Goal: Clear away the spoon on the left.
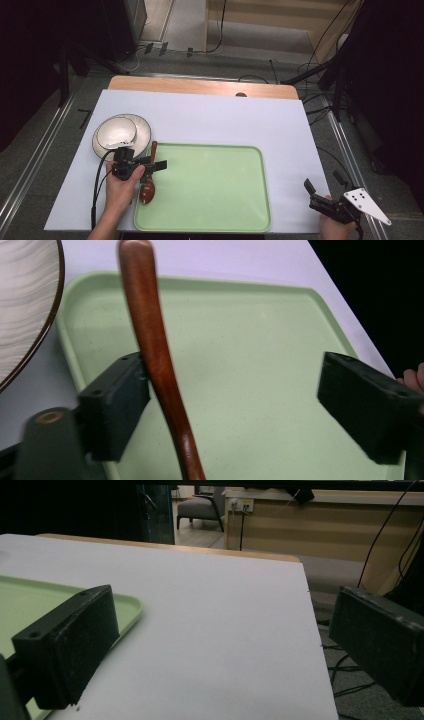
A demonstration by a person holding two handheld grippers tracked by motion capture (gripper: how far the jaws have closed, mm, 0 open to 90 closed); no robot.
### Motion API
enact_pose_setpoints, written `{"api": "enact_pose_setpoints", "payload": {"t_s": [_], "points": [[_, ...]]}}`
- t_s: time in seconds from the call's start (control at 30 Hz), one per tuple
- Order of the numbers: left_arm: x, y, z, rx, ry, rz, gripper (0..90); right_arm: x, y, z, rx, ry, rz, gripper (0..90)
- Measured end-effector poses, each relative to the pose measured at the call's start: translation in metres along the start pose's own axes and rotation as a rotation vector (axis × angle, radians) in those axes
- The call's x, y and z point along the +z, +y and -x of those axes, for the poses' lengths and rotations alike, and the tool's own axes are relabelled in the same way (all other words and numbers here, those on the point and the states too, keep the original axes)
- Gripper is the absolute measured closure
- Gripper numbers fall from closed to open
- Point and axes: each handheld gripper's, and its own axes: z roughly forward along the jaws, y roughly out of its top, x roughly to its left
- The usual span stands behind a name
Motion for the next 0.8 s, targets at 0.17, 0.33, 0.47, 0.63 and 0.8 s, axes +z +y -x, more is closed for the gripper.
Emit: {"api": "enact_pose_setpoints", "payload": {"t_s": [0.17,0.33,0.47,0.63,0.8], "points": [[0.002,0.001,0.003,0.017,-0.037,-0.026,0.0,0.0,0.0,0.0,-0.004,-0.001,0.001,0.0],[0.001,0.0,0.003,0.03,-0.038,-0.02,0.0,0.001,0.0,0.0,-0.005,-0.001,-0.001,0.0],[-0.003,0.001,0.004,0.039,-0.042,-0.011,0.0,0.0,0.0,0.0,-0.004,-0.001,0.0,0.0],[-0.01,0.0,0.006,0.065,-0.046,0.015,0.0,0.0,0.0,0.001,-0.01,-0.003,0.0,0.1],[-0.017,-0.004,0.006,0.088,-0.032,0.045,0.0,0.0,0.001,0.001,-0.009,-0.002,0.001,0.0]]}}
